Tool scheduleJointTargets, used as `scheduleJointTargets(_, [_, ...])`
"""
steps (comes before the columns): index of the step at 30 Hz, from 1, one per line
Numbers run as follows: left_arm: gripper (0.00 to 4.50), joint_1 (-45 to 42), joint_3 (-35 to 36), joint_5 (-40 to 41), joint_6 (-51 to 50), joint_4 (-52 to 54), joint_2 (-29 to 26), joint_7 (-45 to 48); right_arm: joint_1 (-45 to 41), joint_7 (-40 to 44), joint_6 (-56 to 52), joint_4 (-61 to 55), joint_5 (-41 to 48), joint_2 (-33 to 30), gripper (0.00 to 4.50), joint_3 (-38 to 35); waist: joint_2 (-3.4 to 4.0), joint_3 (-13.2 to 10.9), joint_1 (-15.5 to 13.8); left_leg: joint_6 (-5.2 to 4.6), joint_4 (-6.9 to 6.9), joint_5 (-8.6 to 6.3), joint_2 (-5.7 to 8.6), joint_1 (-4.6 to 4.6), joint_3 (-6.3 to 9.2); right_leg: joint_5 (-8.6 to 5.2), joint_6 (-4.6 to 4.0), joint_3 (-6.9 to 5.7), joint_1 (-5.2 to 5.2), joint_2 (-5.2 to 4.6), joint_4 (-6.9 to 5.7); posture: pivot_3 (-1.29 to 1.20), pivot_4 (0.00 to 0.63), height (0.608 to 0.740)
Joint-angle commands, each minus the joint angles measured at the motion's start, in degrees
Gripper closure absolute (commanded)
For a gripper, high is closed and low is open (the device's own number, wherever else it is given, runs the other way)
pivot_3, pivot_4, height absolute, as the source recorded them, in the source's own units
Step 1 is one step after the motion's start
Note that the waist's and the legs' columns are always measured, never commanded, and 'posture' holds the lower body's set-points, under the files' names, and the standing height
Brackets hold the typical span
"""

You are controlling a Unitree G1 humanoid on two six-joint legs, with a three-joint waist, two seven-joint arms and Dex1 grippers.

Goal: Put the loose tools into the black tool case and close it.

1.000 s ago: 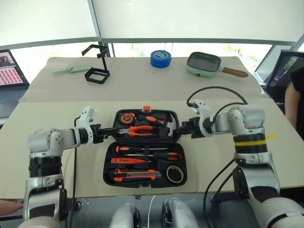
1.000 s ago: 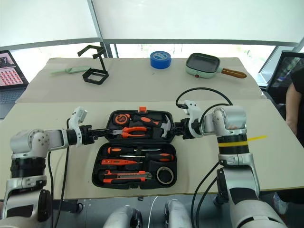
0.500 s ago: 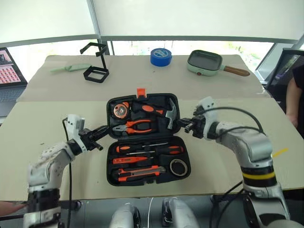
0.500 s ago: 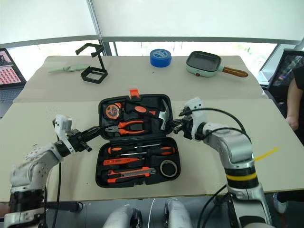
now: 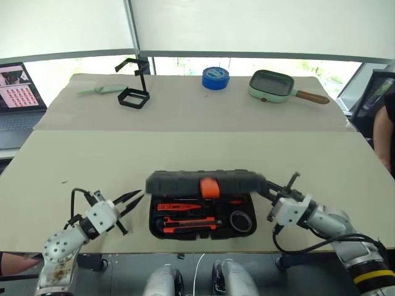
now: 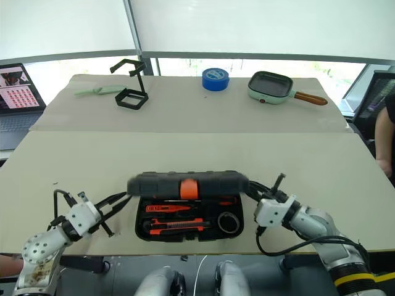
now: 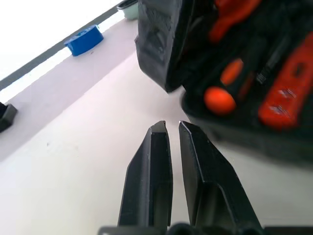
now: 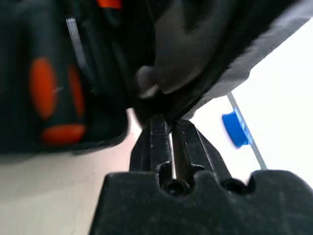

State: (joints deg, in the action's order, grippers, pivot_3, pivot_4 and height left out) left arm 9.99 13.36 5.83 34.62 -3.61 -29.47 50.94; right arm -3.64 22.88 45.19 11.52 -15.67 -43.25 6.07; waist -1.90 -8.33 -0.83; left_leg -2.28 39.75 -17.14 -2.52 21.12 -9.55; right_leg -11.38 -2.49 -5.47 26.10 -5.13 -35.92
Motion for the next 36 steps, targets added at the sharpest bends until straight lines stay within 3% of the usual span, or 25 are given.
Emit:
scheduleJointTargets(1, [2.47,4.03,0.19,1.59,4.88,-3.28,-3.14,0.99,2.05,-2.23,5.11,5.69,-3.17,-1.81,2.74,-0.53,0.00,0.00,0.12,-0.07,0.00,-0.03,0.00,0.06,-0.01,-0.02,-0.03,-0.02,0.04,-0.02,0.00,0.00,0.150,0.740])
scheduleJointTargets(4, [1.45,5.13,1.64,5.38,0.47,-4.97,-5.05,0.39,2.63,-2.80,4.83,6.18,-1.84,-2.75,1.80,-2.16,0.14,0.09,0.40,-0.68,0.00,0.17,-0.05,0.02,-0.10,0.07,0.14,0.06,0.04,-0.05,-0.03,0.00,0.150,0.740])
scheduleJointTargets(7, [1.45,2.71,2.85,7.77,-4.26,-6.35,-7.07,-0.44,5.99,1.67,0.09,3.73,6.23,-4.81,1.80,-3.84,0.16,0.09,0.18,-0.65,-0.01,0.19,-0.10,0.00,-0.09,0.08,0.16,0.01,0.05,-0.02,-0.03,0.00,0.150,0.740])
scheduleJointTargets(8, [1.42,1.61,2.57,9.13,-6.79,-6.14,-7.78,0.16,7.63,4.14,-2.12,2.40,9.88,-5.74,2.03,-4.24,0.17,0.09,0.08,-0.66,-0.02,0.19,-0.10,0.01,-0.05,0.09,0.17,0.00,0.04,-0.02,-0.03,0.00,0.150,0.740])
scheduleJointTargets(11, [2.20,-3.38,0.66,10.65,-13.33,-5.58,-9.34,1.21,13.18,11.57,-9.84,-4.40,22.84,-8.07,2.88,-5.62,0.17,0.08,-0.52,-0.66,0.01,0.21,-0.11,0.04,-0.01,0.08,0.17,-0.09,0.01,-0.04,-0.03,0.00,0.150,0.740])
scheduleJointTargets(15, [3.71,-11.17,-2.70,11.56,-22.17,-3.68,-10.27,2.51,20.39,20.22,-21.46,-16.92,37.16,-11.52,4.27,-8.35,0.17,0.08,-0.48,-0.74,0.02,0.20,-0.11,0.07,0.01,0.19,0.33,-0.08,-0.05,-0.05,0.01,0.00,0.150,0.740])
scheduleJointTargets(17, [4.44,-14.50,-4.39,11.89,-25.25,-3.91,-10.17,3.87,23.98,23.52,-26.21,-22.51,40.31,-13.29,4.50,-8.77,0.17,0.08,-0.17,-0.76,0.02,0.19,-0.11,0.07,0.00,0.20,0.35,-0.06,-0.05,-0.04,0.02,0.00,0.150,0.740])
scheduleJointTargets(24, [4.44,-25.64,-11.41,11.19,-37.72,-7.02,-9.05,7.77,26.42,26.14,-40.42,-34.46,39.84,-12.34,4.50,-3.79,0.09,0.06,0.05,-0.68,0.02,0.22,-0.17,0.10,-0.01,0.20,0.35,-0.07,0.01,0.11,0.03,0.00,0.150,0.740])
scheduleJointTargets(29, [4.44,-35.71,-17.92,7.94,-39.43,-15.78,-6.11,13.06,14.41,25.02,-45.66,-35.68,34.05,-4.75,4.50,4.10,-0.15,-0.02,0.10,-0.60,0.14,0.29,-0.15,0.13,0.01,0.21,0.35,-0.11,0.01,0.50,0.00,0.00,0.150,0.740])
scheduleJointTargets(36, [4.44,-32.71,-17.25,7.44,-39.22,-16.84,-8.10,17.45,1.77,23.04,-47.15,-28.40,26.44,2.28,4.50,5.94,-0.16,-0.02,0.71,-0.17,0.14,0.54,-0.15,0.22,-0.03,0.19,0.28,0.03,0.13,0.70,-0.03,0.00,0.150,0.740])
